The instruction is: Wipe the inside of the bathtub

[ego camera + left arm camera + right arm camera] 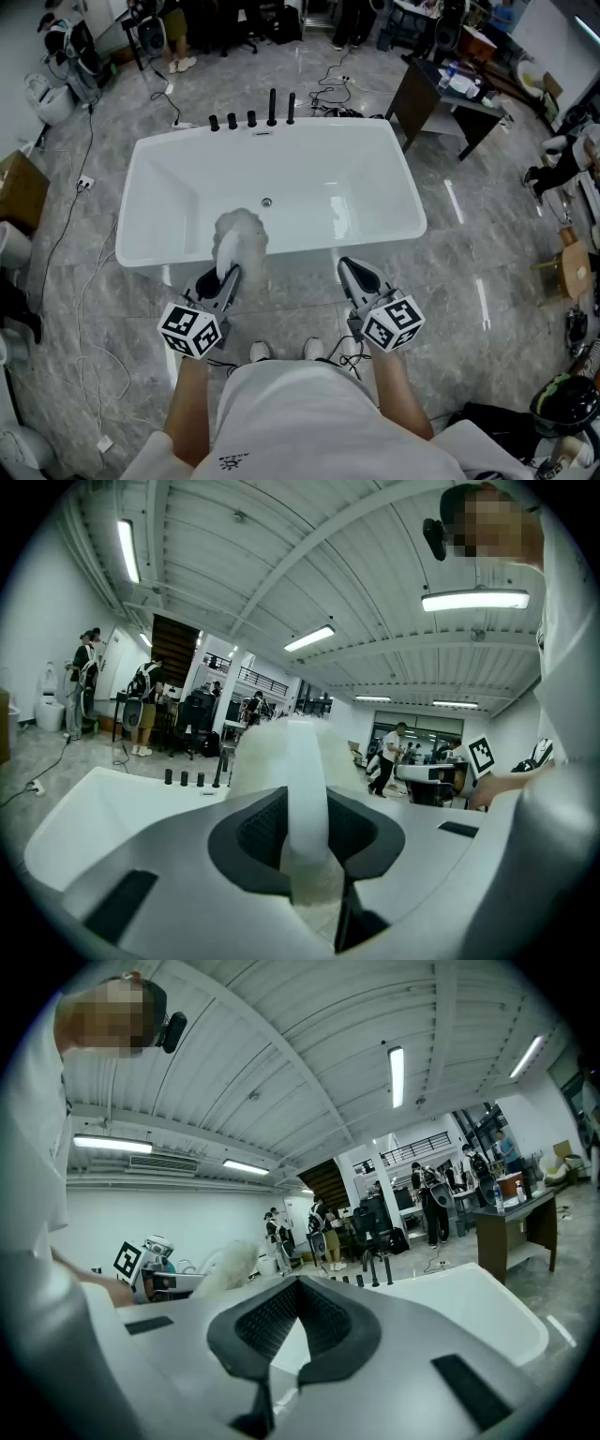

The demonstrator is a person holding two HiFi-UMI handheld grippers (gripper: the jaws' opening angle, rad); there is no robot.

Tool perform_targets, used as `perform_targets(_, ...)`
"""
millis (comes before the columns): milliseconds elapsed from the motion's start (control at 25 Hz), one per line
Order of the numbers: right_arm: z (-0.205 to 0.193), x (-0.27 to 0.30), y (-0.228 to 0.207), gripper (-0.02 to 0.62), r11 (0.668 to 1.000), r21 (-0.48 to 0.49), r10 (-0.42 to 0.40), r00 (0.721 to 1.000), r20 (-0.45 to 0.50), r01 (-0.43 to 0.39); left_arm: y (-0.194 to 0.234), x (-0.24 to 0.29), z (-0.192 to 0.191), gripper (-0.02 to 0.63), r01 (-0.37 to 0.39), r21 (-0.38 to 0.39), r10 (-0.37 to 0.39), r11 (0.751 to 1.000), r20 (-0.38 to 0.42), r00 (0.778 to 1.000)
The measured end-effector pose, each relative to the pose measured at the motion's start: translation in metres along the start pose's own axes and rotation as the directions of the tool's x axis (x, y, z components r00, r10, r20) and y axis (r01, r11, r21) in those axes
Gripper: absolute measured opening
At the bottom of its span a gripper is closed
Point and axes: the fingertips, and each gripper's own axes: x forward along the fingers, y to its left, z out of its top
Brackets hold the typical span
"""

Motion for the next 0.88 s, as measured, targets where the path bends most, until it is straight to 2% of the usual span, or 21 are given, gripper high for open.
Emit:
perform_targets(600,-0.004,-0.013,-0.022,0.003,1.0,0.009,0.028,1.0,-0.009,-0.028,-0.019,0.02,-0.009,0.097,-0.019,-0.019,0.019,1.0,-0.008,1.0)
perform_targets(880,-0.006,-0.035,-0.045,0.003,0.999,0.023,0.043,0.999,-0.011,-0.043,-0.047,0.037,-0.016,0.097,-0.018,-0.023,0.017,1.0,-0.017,1.0)
